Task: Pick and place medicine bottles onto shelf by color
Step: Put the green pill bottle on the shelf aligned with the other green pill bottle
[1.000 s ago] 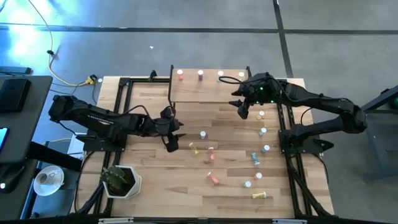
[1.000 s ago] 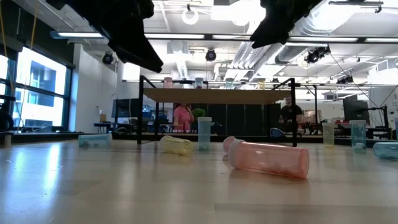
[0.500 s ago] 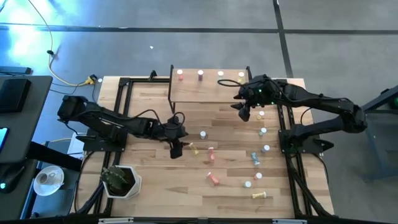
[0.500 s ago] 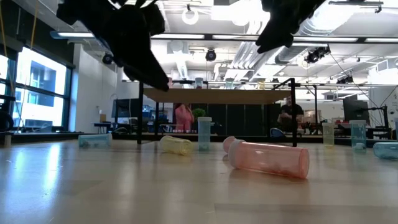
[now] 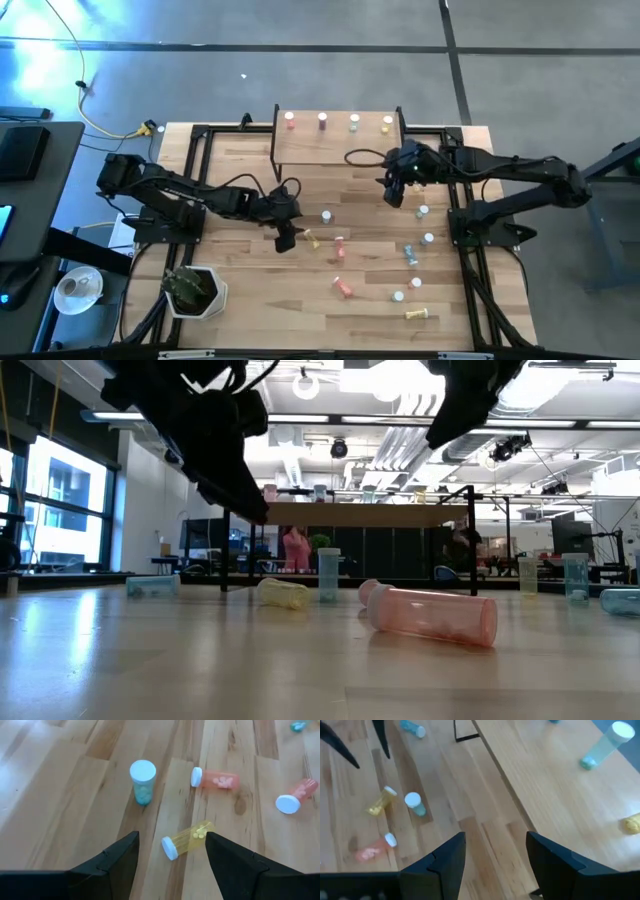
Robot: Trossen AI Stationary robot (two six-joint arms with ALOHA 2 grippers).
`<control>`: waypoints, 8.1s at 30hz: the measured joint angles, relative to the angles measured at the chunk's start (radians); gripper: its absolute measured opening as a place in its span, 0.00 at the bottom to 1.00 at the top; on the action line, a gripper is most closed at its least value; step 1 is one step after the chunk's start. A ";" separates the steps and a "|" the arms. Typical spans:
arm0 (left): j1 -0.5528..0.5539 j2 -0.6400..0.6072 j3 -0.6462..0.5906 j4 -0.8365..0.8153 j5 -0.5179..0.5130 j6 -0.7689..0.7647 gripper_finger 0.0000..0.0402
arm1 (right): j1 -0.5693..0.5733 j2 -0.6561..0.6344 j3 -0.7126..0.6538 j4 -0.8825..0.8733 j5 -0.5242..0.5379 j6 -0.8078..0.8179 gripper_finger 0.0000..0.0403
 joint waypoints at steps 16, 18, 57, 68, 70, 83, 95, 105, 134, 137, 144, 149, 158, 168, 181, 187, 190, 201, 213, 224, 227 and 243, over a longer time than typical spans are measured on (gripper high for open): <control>-0.006 0.000 -0.003 -0.012 -0.089 0.052 0.54 | 0.060 0.000 0.000 -0.021 0.052 0.008 0.50; -0.006 0.000 -0.040 0.081 -0.088 0.059 0.54 | 0.060 0.000 0.000 -0.021 0.052 0.008 0.50; 0.182 0.356 -0.183 0.825 0.213 0.192 0.54 | 0.060 0.000 0.000 0.011 0.049 0.011 0.50; 0.227 0.360 -0.175 0.819 0.276 0.208 0.54 | 0.060 0.000 0.000 0.011 0.049 0.011 0.50; 0.234 0.362 -0.163 0.799 0.302 0.208 0.54 | 0.060 0.000 0.000 0.011 0.049 0.011 0.50; 0.235 0.415 -0.052 0.678 0.325 0.226 0.54 | 0.060 0.000 0.000 0.013 0.049 0.008 0.50; 0.230 0.488 -0.020 0.684 0.324 0.226 0.54 | 0.059 0.000 0.000 0.014 0.049 0.008 0.50; 0.231 0.487 -0.019 0.682 0.323 0.227 0.49 | 0.060 0.000 0.000 0.015 0.049 0.007 0.50; 0.231 0.486 -0.020 0.705 0.312 0.253 0.23 | 0.059 0.000 0.000 0.016 0.049 0.007 0.50; 0.231 0.486 -0.020 0.705 0.312 0.252 0.23 | 0.060 0.000 0.000 0.017 0.049 0.006 0.50; 0.233 0.482 0.009 0.701 0.319 0.253 0.23 | 0.035 0.000 0.000 0.073 -0.042 -0.080 0.50; 0.252 0.482 0.070 0.641 0.323 0.268 0.23 | 0.007 0.000 0.000 0.139 -0.106 -0.160 0.50; 0.283 0.482 0.178 0.529 0.324 0.354 0.23 | -0.045 0.000 0.000 0.231 -0.071 -0.203 0.50; 0.313 0.482 0.344 0.350 0.329 0.472 0.23 | -0.102 0.000 0.000 0.258 -0.146 -0.231 0.60; 0.287 0.482 0.385 0.217 0.319 0.434 0.22 | -0.126 0.008 0.000 0.289 -0.179 -0.292 0.59; 0.280 0.481 0.385 0.196 0.315 0.412 0.22 | -0.126 0.008 0.000 0.281 -0.166 -0.304 0.59; 0.270 0.481 0.385 0.189 0.315 0.402 0.22 | -0.126 0.008 0.000 0.235 -0.185 -0.274 0.59; 0.188 0.481 0.396 0.173 0.253 0.390 0.22 | -0.072 0.099 0.000 0.162 -0.385 -0.237 0.59; 0.179 0.453 0.435 0.094 0.205 0.398 0.22 | 0.020 0.157 0.000 0.175 -0.408 -0.263 0.59; 0.172 0.434 0.435 0.178 0.201 0.397 0.22 | 0.027 0.157 0.000 0.217 -0.407 -0.281 0.59; 0.172 0.431 0.435 0.209 0.199 0.391 0.22 | 0.027 0.163 0.000 0.224 -0.406 -0.289 0.59; 0.172 0.431 0.435 0.361 0.199 0.391 0.22 | 0.026 0.179 0.000 0.208 -0.393 -0.286 0.59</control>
